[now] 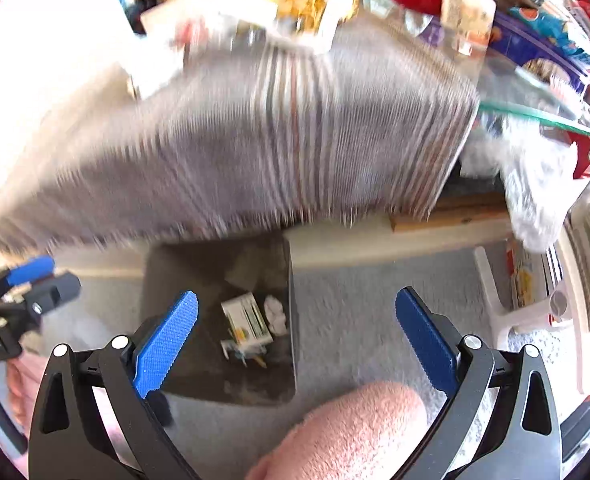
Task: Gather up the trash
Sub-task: 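Grasp a white paper scrap with the right tool while the left grasps a white wrapper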
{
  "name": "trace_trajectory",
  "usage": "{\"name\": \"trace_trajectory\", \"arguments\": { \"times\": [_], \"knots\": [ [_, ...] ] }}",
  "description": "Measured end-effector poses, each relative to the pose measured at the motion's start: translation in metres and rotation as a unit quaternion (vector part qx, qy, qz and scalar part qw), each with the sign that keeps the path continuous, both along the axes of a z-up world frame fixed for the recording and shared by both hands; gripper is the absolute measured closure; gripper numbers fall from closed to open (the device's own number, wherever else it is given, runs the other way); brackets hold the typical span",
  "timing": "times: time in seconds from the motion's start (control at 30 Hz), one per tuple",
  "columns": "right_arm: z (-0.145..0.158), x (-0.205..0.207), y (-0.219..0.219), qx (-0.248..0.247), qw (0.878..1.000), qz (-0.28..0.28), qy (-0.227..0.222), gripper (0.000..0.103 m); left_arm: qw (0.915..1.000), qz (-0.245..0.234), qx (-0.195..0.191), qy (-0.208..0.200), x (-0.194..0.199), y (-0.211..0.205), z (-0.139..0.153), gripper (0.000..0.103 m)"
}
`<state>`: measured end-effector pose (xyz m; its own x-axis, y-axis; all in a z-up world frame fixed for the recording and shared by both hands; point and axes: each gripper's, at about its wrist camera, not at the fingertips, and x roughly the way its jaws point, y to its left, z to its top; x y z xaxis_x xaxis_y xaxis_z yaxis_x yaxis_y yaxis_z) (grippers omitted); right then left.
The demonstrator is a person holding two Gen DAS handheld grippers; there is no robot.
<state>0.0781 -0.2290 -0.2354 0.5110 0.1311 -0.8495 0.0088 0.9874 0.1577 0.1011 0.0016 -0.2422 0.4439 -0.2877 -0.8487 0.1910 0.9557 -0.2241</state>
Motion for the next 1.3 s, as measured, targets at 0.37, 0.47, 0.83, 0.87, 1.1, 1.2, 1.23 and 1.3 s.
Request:
{"name": "trace_trajectory", "arguments": {
  "times": [0.37,0.47,0.83,0.87,1.1,1.2,1.23,1.3],
  "knots": [
    [0.069,0.073,-0.040,0.017,0.996,-0.052,-0.070,0.003,0.9983,-0.020,-0.002,-0.056,0.070,-0.015,0.063,0.008],
    [0.074,0.094,-0.048,0.020,0.995,-0.061,-0.071,0.003,0.9978,-0.023,-0.007,-0.061,0.092,-0.019,0.069,0.009],
    [0.078,0.159,-0.050,0.036,0.995,-0.058,-0.076,0.046,0.9946,-0.067,0.021,-0.076,0.149,-0.050,0.065,0.034],
    [0.077,0.165,-0.050,0.037,0.995,-0.060,-0.073,0.048,0.9944,-0.069,0.023,-0.076,0.152,-0.053,0.063,0.036],
    [0.060,0.189,-0.051,0.041,0.996,-0.068,-0.049,0.063,0.9931,-0.082,0.010,-0.083,0.167,-0.061,0.054,0.047],
    [0.052,0.195,-0.045,0.034,0.997,-0.061,-0.037,0.086,0.9929,-0.093,0.021,-0.071,0.171,-0.065,0.045,0.052],
    [0.050,0.196,-0.043,0.028,0.997,-0.057,-0.034,0.091,0.9928,-0.095,0.027,-0.068,0.172,-0.066,0.043,0.052],
    [0.050,0.194,-0.040,0.023,0.998,-0.053,-0.034,0.092,0.9926,-0.093,0.038,-0.069,0.173,-0.065,0.040,0.057]
  ]
}}
